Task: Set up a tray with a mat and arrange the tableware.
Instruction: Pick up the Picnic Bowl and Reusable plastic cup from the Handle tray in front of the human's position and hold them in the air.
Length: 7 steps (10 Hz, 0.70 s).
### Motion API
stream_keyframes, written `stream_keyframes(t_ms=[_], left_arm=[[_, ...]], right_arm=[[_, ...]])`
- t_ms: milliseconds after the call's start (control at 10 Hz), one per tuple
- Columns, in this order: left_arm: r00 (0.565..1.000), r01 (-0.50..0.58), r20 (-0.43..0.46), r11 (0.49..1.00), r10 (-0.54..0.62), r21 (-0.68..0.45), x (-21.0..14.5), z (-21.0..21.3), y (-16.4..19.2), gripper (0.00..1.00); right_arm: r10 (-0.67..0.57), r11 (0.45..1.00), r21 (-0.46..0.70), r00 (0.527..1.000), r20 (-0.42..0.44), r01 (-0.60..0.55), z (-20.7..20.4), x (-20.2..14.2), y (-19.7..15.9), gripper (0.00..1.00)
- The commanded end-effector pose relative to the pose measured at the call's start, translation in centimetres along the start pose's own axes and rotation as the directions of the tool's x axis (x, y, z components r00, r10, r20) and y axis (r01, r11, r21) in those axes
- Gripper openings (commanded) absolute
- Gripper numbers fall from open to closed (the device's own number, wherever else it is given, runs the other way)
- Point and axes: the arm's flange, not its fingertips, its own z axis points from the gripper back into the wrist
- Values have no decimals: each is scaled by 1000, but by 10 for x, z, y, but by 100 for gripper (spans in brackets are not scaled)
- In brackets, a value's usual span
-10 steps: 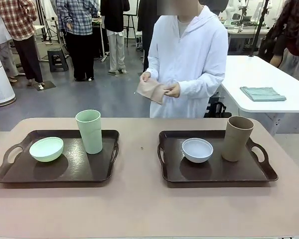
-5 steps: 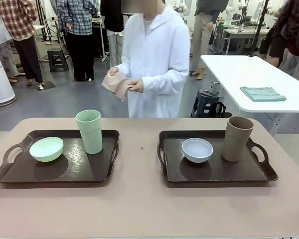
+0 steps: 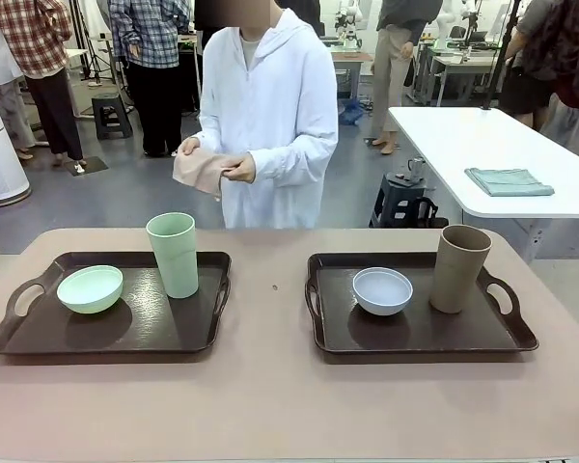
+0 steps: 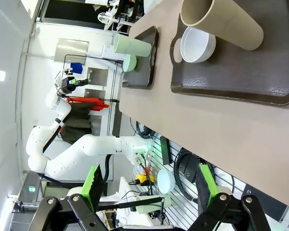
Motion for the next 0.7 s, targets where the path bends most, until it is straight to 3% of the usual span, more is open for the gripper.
stream_keyframes(t_ms=[0, 600], left_arm=[[1000, 0, 14, 1000, 1, -10, 0, -2, 1, 100], [1000, 0, 14, 1000, 1, -10, 0, -2, 1, 100]], right_arm=[[14, 1000, 20, 1000, 13, -14, -4, -2, -1, 100], [14, 1000, 20, 1000, 13, -14, -4, -2, -1, 100]])
